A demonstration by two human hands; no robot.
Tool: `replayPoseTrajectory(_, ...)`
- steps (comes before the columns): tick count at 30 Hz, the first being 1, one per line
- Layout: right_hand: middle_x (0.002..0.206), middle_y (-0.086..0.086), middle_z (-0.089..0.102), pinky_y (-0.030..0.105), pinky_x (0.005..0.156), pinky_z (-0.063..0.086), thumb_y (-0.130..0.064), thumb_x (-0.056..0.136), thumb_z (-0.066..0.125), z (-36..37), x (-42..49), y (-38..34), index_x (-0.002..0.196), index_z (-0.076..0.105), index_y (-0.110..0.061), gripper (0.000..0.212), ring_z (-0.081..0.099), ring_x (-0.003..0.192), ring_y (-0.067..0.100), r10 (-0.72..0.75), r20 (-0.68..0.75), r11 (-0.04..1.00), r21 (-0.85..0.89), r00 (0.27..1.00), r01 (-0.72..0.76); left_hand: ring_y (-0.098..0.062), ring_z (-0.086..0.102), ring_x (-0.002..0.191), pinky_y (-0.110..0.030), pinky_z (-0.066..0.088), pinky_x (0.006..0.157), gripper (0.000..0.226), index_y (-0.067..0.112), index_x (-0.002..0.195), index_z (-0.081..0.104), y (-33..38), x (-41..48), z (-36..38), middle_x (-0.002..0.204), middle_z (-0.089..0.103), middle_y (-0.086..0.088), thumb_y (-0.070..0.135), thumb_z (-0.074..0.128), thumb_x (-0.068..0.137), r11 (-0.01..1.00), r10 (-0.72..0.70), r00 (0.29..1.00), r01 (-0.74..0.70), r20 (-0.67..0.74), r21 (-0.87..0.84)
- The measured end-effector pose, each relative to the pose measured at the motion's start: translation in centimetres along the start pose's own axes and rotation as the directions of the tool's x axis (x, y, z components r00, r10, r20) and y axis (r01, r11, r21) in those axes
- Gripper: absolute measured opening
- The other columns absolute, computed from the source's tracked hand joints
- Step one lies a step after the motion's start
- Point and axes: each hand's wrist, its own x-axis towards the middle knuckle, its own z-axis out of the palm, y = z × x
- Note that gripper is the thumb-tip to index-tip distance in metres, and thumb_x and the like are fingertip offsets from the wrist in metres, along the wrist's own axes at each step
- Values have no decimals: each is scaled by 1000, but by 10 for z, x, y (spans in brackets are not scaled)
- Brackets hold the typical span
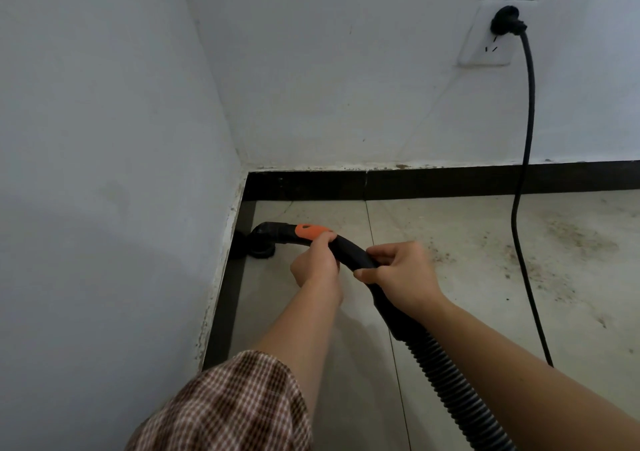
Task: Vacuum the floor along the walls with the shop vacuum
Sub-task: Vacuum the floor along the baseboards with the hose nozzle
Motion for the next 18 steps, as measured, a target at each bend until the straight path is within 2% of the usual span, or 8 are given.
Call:
replayPoseTrajectory(4, 69, 7, 72, 49, 60, 59, -10, 75, 80, 7, 6, 3, 75, 72, -28, 19, 68, 58, 29, -24, -5, 1000, -17, 1000, 24, -16, 67, 72, -26, 48, 57, 17, 13, 82, 63, 2, 9, 1, 80, 70, -6, 14, 78, 75, 1000, 6, 1000, -6, 21, 10)
replayPoseTrajectory(7, 71, 9, 72, 49, 62, 59, -10, 75, 79, 11, 11, 5, 72, 70, -30, 23, 68, 60, 29, -32, -31, 999, -15, 999, 32, -16, 68, 73, -26, 48, 57, 17, 13, 83, 64, 3, 17, 2, 83, 71, -7, 16, 78, 76, 999, 10, 999, -11, 34, 35)
replayPoseTrajectory(12, 70, 9, 71, 46, 60, 58, -12, 77, 78, 19, 19, 10, 85, 75, -17, 10, 67, 58, 27, -39, -43, 999, -11, 998, 38, -16, 69, 75, -25, 48, 58, 16, 13, 85, 63, 7, 28, 7, 85, 72, -8, 16, 77, 78, 998, 27, 998, -30, 59, 61)
replayPoseTrajectory(16, 69, 3, 70, 34, 56, 57, -16, 79, 77, 24, 27, 12, 90, 75, -21, 13, 66, 57, 18, -59, -54, 998, -40, 997, 57, -14, 68, 74, -25, 49, 58, 16, 13, 85, 64, 10, 36, 11, 84, 72, -7, 16, 77, 77, 997, 36, 997, -40, 69, 67)
replayPoseTrajectory(18, 67, 2, 69, 31, 54, 55, -15, 80, 77, 26, 31, 13, 89, 74, -21, 12, 65, 56, 18, -65, -59, 997, -41, 996, 63, -14, 69, 74, -24, 50, 58, 16, 13, 86, 64, 11, 41, 12, 83, 72, -6, 17, 78, 77, 996, 44, 996, -51, 81, 78)
